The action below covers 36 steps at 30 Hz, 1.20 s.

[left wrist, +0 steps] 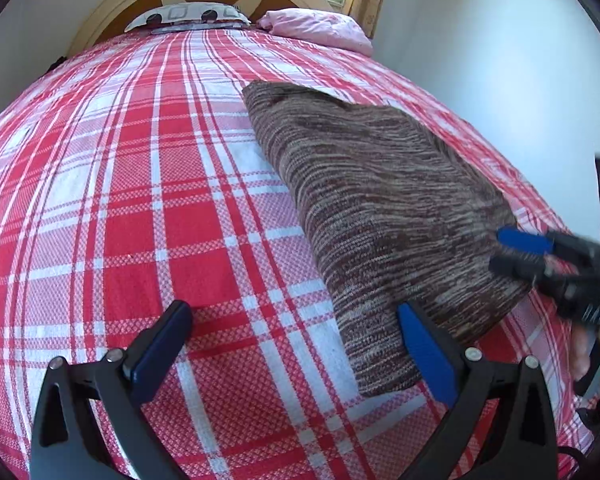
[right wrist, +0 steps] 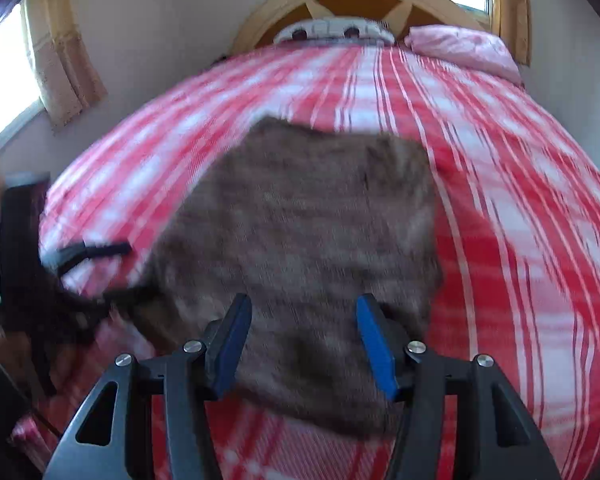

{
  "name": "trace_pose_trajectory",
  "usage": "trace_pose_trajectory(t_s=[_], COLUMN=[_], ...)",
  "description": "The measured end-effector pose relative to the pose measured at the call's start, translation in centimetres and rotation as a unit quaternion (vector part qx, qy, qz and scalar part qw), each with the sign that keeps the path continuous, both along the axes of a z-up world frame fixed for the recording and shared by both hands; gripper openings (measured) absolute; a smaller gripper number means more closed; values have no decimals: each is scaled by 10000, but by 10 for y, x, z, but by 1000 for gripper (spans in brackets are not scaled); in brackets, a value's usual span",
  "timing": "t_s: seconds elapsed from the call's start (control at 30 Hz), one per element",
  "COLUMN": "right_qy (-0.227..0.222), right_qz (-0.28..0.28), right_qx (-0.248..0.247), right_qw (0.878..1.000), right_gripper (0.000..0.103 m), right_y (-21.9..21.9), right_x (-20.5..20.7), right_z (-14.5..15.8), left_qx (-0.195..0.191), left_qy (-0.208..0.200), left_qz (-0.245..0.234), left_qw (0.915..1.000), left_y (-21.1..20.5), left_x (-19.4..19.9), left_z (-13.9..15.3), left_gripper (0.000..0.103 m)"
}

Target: Fold small clothes

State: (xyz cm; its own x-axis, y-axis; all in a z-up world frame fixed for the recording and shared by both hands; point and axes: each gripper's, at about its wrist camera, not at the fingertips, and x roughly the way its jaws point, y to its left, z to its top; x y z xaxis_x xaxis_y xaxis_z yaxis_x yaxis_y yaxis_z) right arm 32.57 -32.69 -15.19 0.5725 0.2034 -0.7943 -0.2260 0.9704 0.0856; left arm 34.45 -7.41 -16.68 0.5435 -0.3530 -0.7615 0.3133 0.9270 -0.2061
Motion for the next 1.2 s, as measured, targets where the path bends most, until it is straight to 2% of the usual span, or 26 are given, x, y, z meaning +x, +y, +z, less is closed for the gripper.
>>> trace_pose_trajectory(t_s=[0.13,0.23,0.33,0.47,0.57,0.7,0.97,1.2], right_qy=[-266,-228,-361,-616,-514,-265,-14,208], right_qz=[106,55,140,-146,-508,-764,-790,-797], right_qx=[-305,-208,171,811,1134,1616,1437,1681], right_qw=[9991,9995,9991,9947,9909,9835,9865,9823], right_gripper=[56,58,58,58,63,63,63,63], right_y=[2,1,-7,-40,-63,-81,-83,-89], right_x=[-10,-7,-13,-11,10,42,91,120], right_z=[-12,-6,4,15,13,5,-10,-21], left_qx=[191,52,-121,-170,-138,174,180,134], left_qy=[-9,-6,23,-262,-216,-206,-28,25], left_qz=[-3,40,214,326,266,170,69,-16], left_qw=[9998,10000,9997,9990,9993,9995,9998,9999], left_y=[-5,2,10,12,2,-20,-30,-35], left_x=[1,1,0,7,24,40,53,55], left_z=[-1,1,8,25,29,22,8,5], left_gripper=[103,103,103,103,103,103,103,103])
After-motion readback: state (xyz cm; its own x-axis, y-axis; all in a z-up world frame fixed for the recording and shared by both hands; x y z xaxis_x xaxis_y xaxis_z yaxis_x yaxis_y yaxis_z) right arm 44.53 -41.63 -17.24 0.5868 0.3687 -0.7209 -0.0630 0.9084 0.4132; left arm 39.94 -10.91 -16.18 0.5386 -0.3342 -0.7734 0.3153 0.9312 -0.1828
